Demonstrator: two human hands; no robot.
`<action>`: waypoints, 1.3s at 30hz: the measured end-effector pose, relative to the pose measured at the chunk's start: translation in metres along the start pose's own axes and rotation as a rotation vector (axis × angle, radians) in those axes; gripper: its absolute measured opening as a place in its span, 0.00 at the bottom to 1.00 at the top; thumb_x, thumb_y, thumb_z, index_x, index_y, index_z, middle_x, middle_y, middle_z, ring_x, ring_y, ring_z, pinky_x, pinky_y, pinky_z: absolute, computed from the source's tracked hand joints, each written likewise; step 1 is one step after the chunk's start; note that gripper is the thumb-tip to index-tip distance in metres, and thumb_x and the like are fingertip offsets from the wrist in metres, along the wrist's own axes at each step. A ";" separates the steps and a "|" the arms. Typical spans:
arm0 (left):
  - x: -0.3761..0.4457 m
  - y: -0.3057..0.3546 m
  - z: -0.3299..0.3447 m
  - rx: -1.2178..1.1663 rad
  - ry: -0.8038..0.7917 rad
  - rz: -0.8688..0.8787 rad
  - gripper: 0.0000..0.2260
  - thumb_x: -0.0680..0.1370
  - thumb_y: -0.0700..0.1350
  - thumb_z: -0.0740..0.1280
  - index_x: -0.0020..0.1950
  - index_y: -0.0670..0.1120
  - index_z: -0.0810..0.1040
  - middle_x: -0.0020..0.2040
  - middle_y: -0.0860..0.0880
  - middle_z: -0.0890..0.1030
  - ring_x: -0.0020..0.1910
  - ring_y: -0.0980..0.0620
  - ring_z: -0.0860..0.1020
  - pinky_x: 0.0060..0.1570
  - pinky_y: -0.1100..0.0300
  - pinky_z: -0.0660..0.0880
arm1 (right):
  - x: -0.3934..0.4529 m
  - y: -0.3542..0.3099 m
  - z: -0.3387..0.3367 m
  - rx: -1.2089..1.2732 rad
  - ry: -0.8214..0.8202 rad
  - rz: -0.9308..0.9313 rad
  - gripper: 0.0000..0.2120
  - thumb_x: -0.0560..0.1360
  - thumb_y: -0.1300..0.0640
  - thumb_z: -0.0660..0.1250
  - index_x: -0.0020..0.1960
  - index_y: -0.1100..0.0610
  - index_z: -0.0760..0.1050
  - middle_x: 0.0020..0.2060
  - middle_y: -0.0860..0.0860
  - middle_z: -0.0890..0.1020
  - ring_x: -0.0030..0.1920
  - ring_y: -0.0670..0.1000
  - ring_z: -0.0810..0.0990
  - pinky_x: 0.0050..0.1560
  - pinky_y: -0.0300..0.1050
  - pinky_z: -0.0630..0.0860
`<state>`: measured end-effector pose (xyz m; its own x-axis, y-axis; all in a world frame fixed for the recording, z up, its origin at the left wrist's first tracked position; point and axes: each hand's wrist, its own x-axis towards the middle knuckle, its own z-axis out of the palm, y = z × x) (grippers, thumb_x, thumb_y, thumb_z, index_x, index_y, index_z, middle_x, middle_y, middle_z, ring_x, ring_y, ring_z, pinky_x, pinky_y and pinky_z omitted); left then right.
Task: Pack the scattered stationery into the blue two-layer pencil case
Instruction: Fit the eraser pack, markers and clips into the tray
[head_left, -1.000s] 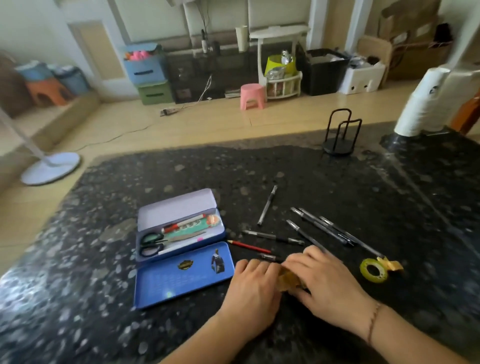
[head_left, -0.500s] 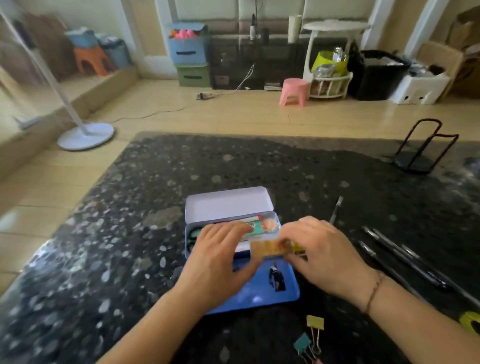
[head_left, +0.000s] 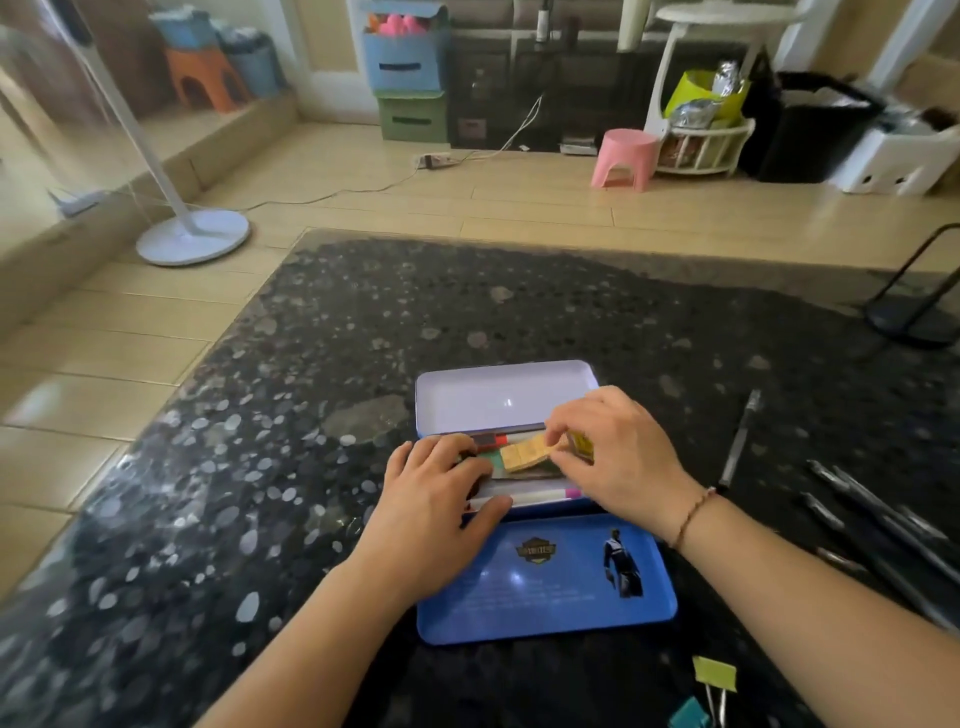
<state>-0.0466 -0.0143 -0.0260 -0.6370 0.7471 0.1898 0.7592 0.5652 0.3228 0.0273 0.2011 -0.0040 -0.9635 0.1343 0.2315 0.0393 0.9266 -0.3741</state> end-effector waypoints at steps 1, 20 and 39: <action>0.000 0.000 0.000 -0.003 0.007 -0.002 0.22 0.76 0.64 0.54 0.59 0.54 0.77 0.62 0.55 0.74 0.64 0.53 0.69 0.68 0.47 0.64 | 0.000 -0.001 0.001 -0.047 -0.032 -0.019 0.03 0.71 0.52 0.70 0.44 0.46 0.79 0.45 0.40 0.80 0.51 0.46 0.72 0.50 0.48 0.74; -0.002 -0.003 0.004 0.065 0.069 0.008 0.20 0.78 0.60 0.56 0.57 0.51 0.81 0.61 0.53 0.76 0.62 0.50 0.71 0.65 0.49 0.67 | -0.004 0.000 -0.005 -0.040 -0.180 -0.047 0.08 0.75 0.52 0.67 0.52 0.50 0.82 0.49 0.46 0.80 0.51 0.46 0.75 0.54 0.45 0.75; -0.003 0.002 0.002 0.115 0.040 0.005 0.18 0.77 0.64 0.55 0.54 0.59 0.81 0.60 0.55 0.77 0.60 0.49 0.73 0.63 0.42 0.65 | 0.001 0.001 -0.005 -0.151 -0.165 -0.003 0.09 0.75 0.46 0.64 0.42 0.48 0.79 0.38 0.44 0.80 0.44 0.45 0.75 0.58 0.48 0.68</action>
<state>-0.0429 -0.0143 -0.0280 -0.6363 0.7369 0.2283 0.7712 0.5998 0.2132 0.0276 0.2041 0.0004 -0.9935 0.0839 0.0775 0.0639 0.9706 -0.2320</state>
